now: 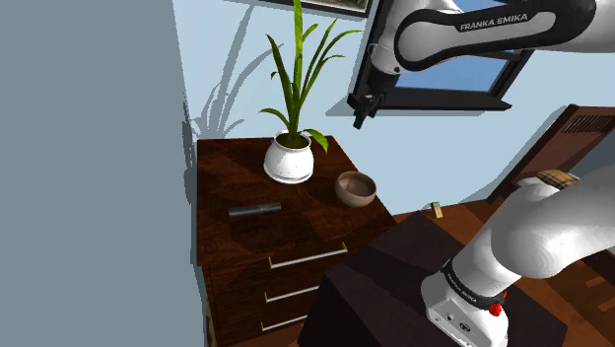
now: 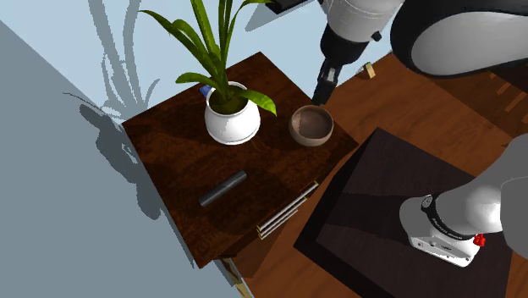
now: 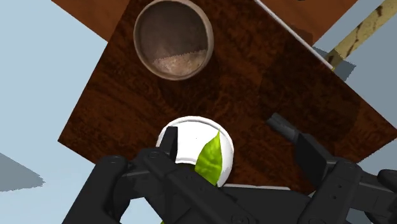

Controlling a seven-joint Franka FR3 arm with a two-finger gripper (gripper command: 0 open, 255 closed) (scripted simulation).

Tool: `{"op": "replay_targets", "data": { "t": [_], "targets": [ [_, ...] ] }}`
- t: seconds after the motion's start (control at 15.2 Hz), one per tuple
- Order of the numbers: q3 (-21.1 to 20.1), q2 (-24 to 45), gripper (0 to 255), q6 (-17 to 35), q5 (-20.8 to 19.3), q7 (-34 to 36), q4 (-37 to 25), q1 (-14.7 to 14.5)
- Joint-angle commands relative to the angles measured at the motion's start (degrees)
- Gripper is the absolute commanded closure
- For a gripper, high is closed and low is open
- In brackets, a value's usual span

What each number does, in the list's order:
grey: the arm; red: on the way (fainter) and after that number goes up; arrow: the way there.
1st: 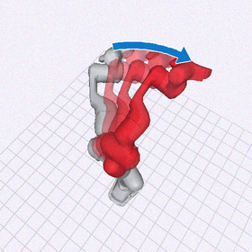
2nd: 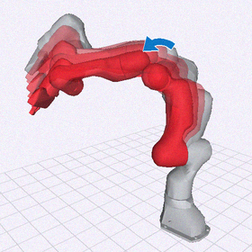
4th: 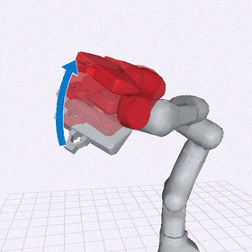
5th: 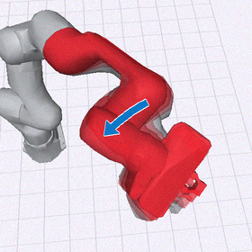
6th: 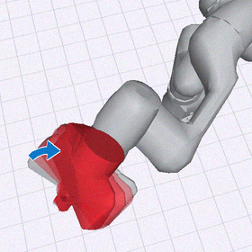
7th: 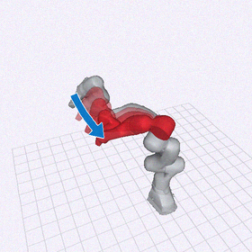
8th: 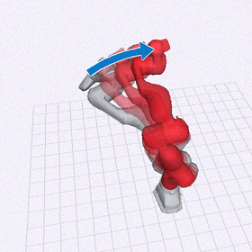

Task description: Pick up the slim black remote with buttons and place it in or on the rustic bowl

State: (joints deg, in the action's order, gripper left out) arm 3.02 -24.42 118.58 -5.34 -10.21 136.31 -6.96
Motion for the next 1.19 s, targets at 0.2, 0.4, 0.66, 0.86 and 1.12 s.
{"op": "replay_targets", "data": {
  "t": [0.2,0.4,0.66,0.86,1.12],
  "targets": [
    [-0.62,9.74,0,7.38,0.42,-3.87,-2.03,-2.29],
    [-1.17,15.47,0,11.18,0.62,-6.17,-3.73,-3.46],
    [-2.18,23.15,0,15.61,0.70,-9.09,-6.64,-4.82],
    [-3.11,28.89,0,18.46,0.50,-11.10,-9.26,-5.71],
    [-4.42,36.48,0,21.63,-0.21,-13.48,-13.30,-6.85]
  ]
}}
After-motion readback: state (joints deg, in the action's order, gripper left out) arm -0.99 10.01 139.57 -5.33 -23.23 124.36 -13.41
